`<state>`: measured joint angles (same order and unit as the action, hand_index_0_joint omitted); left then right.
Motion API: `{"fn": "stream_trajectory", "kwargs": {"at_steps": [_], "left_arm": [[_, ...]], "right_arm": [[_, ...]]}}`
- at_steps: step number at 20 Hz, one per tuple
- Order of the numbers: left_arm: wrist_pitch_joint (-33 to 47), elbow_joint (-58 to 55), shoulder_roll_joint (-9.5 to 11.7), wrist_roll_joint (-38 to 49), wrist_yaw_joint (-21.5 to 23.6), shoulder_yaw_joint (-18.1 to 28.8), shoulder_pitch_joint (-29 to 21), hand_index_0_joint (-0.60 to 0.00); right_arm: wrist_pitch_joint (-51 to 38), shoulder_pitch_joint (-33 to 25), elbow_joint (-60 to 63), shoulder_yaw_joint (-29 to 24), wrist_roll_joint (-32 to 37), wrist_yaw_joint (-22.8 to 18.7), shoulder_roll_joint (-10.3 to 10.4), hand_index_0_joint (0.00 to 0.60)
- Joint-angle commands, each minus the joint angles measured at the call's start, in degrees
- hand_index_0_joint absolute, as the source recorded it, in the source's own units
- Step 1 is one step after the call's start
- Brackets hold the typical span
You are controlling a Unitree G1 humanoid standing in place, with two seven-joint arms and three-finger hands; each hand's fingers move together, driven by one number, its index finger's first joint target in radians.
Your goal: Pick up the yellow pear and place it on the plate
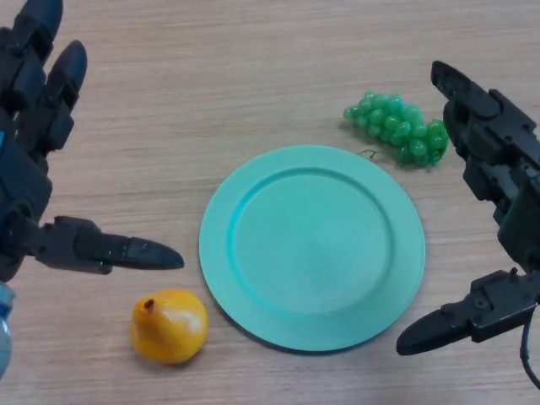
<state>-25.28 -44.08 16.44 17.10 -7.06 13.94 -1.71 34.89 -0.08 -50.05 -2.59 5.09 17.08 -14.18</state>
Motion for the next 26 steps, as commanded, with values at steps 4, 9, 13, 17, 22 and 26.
{"fn": "stream_trajectory", "kwargs": {"at_steps": [4, 9, 13, 17, 22, 26], "left_arm": [[17.64, -2.37, -3.1, -5.36, -6.27, 2.28, 7.18, 0.0], [31.02, 6.05, -5.48, -3.24, -4.96, 3.63, 15.9, 0.0], [39.8, 16.41, -5.55, -4.03, -3.91, 2.09, 20.35, 0.0], [48.02, 27.91, -5.55, -4.58, -5.06, -1.0, 20.33, 0.0], [59.06, 43.12, -5.55, -7.76, -0.99, -6.17, 16.48, 0.0], [61.0, 50.23, -5.55, -8.04, 3.58, -9.1, 12.49, 0.0]], "right_arm": [[-6.91, -2.2, -0.82, -0.2, 0.46, -0.79, -0.56, 0.0], [-8.86, -3.66, 2.62, 2.07, -1.37, -1.21, -0.14, 0.0], [-8.69, -4.44, 2.76, 2.92, -1.75, -0.75, 0.04, 0.0], [-7.17, -4.31, 1.94, 3.09, -1.47, -0.79, 0.23, 0.0], [-8.78, -4.7, 1.74, 3.65, -2.29, -1.5, 0.32, 0.0], [-8.5, -5.06, 1.16, 3.48, -2.76, -1.58, 0.41, 0.0]]}}
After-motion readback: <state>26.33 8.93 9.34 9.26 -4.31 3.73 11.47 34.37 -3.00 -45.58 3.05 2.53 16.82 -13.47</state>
